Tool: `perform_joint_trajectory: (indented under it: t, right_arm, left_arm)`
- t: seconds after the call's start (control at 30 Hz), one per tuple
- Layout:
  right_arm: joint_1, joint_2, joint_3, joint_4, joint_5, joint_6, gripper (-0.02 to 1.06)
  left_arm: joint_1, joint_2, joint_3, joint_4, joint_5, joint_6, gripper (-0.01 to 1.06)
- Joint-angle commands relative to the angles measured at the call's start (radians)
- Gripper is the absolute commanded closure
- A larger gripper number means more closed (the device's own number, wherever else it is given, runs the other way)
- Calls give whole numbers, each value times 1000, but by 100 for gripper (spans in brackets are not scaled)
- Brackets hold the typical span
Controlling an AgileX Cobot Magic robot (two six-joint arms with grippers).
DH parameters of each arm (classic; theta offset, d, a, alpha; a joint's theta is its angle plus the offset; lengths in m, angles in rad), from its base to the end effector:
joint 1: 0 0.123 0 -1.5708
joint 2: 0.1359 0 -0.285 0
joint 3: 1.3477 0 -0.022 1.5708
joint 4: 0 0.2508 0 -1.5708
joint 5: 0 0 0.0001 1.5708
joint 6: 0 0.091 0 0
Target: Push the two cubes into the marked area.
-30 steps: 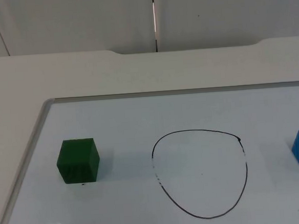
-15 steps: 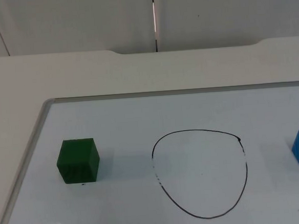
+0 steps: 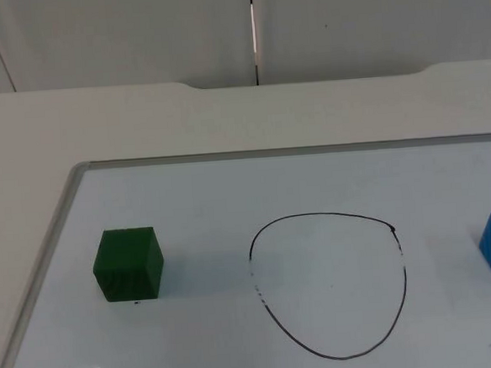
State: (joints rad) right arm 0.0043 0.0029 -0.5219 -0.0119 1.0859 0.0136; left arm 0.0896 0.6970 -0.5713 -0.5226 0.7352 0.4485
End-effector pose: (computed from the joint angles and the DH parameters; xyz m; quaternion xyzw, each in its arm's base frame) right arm -0.0080 -0.0010 0.2813 0.0043 0.8548 -0.0013 0.5189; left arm 0.1273 -0.0192 0.2907 0.0513 0.8956 -0.1260 0.4236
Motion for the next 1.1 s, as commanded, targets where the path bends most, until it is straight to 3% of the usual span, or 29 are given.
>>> perform_joint_trajectory:
  t: [0.0,0.2,0.5,0.67,1.07]
  right_arm:
    - [-7,-3,7,-3,-8,-2,-1]
    - [-7,-3,7,-3,-8,-2,-1]
    - [-7,-3,7,-3,-8,-2,-1]
    - [-7,-3,7,-3,-8,-2,-1]
    - [-7,-3,7,-3,-8,-2,-1]
  left_arm:
    - [1,38,-11,-37,-37,19,105]
    - [-13,108,-11,-41,-77,30,105]
    - [-266,316,-11,-5,-301,7,105]
    - [-354,466,-11,26,-398,-22,105]
    - [-358,688,-11,26,-486,-63,105]
